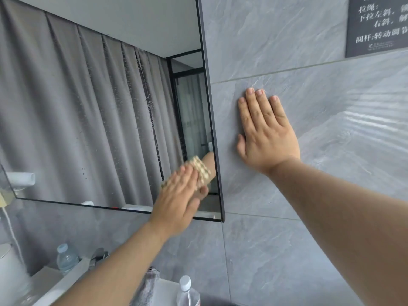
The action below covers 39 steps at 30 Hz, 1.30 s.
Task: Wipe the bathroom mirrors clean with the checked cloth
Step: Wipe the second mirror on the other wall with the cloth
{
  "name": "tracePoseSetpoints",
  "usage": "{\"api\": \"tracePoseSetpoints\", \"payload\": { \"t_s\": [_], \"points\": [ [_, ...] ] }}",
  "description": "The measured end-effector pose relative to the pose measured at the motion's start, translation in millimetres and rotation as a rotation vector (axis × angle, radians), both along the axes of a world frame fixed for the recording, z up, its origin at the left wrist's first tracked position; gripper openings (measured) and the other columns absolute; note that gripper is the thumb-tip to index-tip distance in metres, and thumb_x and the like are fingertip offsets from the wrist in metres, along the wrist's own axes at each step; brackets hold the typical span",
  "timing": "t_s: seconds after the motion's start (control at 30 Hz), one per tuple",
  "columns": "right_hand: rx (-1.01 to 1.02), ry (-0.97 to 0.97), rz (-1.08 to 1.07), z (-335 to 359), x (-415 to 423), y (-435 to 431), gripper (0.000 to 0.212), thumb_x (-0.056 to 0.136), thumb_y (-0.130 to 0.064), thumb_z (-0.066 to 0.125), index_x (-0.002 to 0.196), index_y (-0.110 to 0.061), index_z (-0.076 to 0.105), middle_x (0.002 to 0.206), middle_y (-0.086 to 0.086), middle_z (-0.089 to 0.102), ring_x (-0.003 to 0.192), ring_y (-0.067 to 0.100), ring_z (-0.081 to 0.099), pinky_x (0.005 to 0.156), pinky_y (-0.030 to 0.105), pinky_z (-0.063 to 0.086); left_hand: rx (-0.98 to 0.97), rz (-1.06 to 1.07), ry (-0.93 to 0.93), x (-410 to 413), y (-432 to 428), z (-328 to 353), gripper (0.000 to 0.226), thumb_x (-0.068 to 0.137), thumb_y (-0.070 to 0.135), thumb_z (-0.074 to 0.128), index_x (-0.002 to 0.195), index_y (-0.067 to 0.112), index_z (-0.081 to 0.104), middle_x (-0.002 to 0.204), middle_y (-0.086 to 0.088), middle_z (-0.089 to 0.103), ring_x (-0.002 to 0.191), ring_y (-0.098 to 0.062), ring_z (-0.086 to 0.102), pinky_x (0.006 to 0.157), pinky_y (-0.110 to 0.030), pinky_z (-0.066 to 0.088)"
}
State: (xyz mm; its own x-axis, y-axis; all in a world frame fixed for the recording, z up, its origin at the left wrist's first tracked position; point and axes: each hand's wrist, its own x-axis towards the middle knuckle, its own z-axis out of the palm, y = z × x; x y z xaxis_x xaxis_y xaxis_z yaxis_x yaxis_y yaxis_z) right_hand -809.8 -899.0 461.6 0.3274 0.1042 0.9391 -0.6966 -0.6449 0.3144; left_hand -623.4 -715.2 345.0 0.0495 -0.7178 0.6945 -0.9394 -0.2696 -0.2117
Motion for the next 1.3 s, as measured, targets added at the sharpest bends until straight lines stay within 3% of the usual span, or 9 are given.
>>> {"api": "tracePoseSetpoints", "payload": {
  "t_s": [0.13, 0.33, 0.5, 0.67, 0.8, 0.9, 1.03, 1.2, 1.3],
  "points": [
    [0.01, 0.003, 0.005, -0.6, -0.1, 1.0, 0.072, 0.091, -0.034, 0.035, 0.152, 0.002, 0.027, 0.159, 0.022, 0.026, 0.149, 0.036, 0.024, 0.124, 0.047, 0.009, -0.217, 0.018, 0.18, 1.3, -10.3, 93.9, 0.058, 0.104, 0.04, 0.01, 0.157, 0.022, -0.008, 0.163, 0.004, -0.018, 0.148, -0.003, -0.022, 0.123, -0.028, -0.01],
    [0.004, -0.008, 0.006, -1.4, 0.4, 1.3, 0.071, 0.091, -0.033, 0.036, 0.152, 0.001, 0.029, 0.159, 0.021, 0.027, 0.149, 0.035, 0.024, 0.124, 0.047, 0.009, -0.393, -0.067, 0.254, 18.8, -10.2, 182.7, 0.06, 0.102, 0.026, 0.021, 0.159, 0.014, 0.008, 0.167, -0.001, 0.001, 0.151, -0.006, -0.006, 0.121, -0.022, -0.006],
    [0.008, -0.005, -0.007, -1.5, 0.6, 1.1, 0.071, 0.091, -0.033, 0.035, 0.153, 0.001, 0.027, 0.16, 0.021, 0.025, 0.149, 0.034, 0.022, 0.124, 0.046, 0.007, -0.314, -0.042, 0.188, 19.2, -6.8, 129.4, 0.054, 0.107, 0.024, 0.023, 0.158, 0.02, 0.01, 0.166, 0.002, 0.001, 0.153, -0.009, -0.006, 0.126, -0.038, 0.001],
    [0.011, 0.0, -0.003, -2.1, 0.2, 1.3, 0.071, 0.092, -0.034, 0.036, 0.153, 0.001, 0.026, 0.16, 0.021, 0.025, 0.149, 0.035, 0.022, 0.124, 0.047, 0.008, -0.117, -0.068, 0.061, 19.8, 6.2, 29.0, 0.053, 0.103, 0.022, 0.028, 0.154, 0.016, 0.015, 0.162, -0.004, 0.011, 0.152, -0.007, -0.005, 0.124, -0.028, -0.005],
    [0.011, 0.004, -0.005, -2.4, 0.8, 1.3, 0.071, 0.092, -0.034, 0.034, 0.153, 0.002, 0.026, 0.16, 0.022, 0.024, 0.149, 0.035, 0.021, 0.124, 0.047, 0.007, 0.181, -0.132, -0.202, 25.3, 18.0, -47.8, 0.067, 0.097, 0.022, 0.038, 0.158, 0.015, 0.012, 0.159, -0.008, 0.028, 0.15, -0.021, 0.019, 0.125, -0.035, 0.002],
    [0.013, 0.005, -0.007, -2.9, 1.4, 1.2, 0.071, 0.092, -0.034, 0.034, 0.153, 0.001, 0.025, 0.16, 0.022, 0.024, 0.149, 0.036, 0.021, 0.124, 0.048, 0.007, 0.254, -0.096, -0.312, 32.6, 19.4, -78.9, 0.079, 0.094, 0.032, 0.043, 0.159, 0.016, 0.003, 0.165, -0.004, 0.017, 0.153, -0.019, 0.01, 0.125, -0.037, 0.002],
    [0.003, 0.001, -0.007, -2.8, 1.7, 0.4, 0.071, 0.092, -0.034, 0.035, 0.153, 0.001, 0.026, 0.16, 0.022, 0.024, 0.149, 0.036, 0.021, 0.124, 0.048, 0.009, 0.251, -0.088, -0.376, 35.7, 18.9, -73.9, 0.084, 0.092, 0.04, 0.044, 0.159, 0.016, 0.0, 0.167, 0.0, -0.006, 0.154, -0.016, 0.0, 0.125, -0.037, 0.001],
    [0.001, 0.002, -0.017, -3.2, 2.2, 0.1, 0.072, 0.091, -0.034, 0.036, 0.153, 0.001, 0.026, 0.16, 0.022, 0.024, 0.149, 0.036, 0.021, 0.124, 0.048, 0.007, 0.273, -0.112, -0.471, 41.1, 15.3, -36.1, 0.079, 0.094, 0.037, 0.041, 0.159, 0.019, -0.001, 0.167, 0.002, -0.007, 0.153, -0.015, -0.003, 0.125, -0.038, -0.003],
    [0.006, 0.002, -0.019, -2.6, 1.6, 0.3, 0.072, 0.091, -0.034, 0.036, 0.153, 0.001, 0.026, 0.16, 0.022, 0.024, 0.149, 0.036, 0.021, 0.124, 0.046, 0.003, 0.131, -0.051, -0.389, 31.7, 1.5, 21.8, 0.074, 0.097, 0.033, 0.037, 0.159, 0.02, -0.002, 0.165, -0.006, 0.004, 0.153, -0.016, -0.008, 0.124, -0.033, -0.009]
  ]
}}
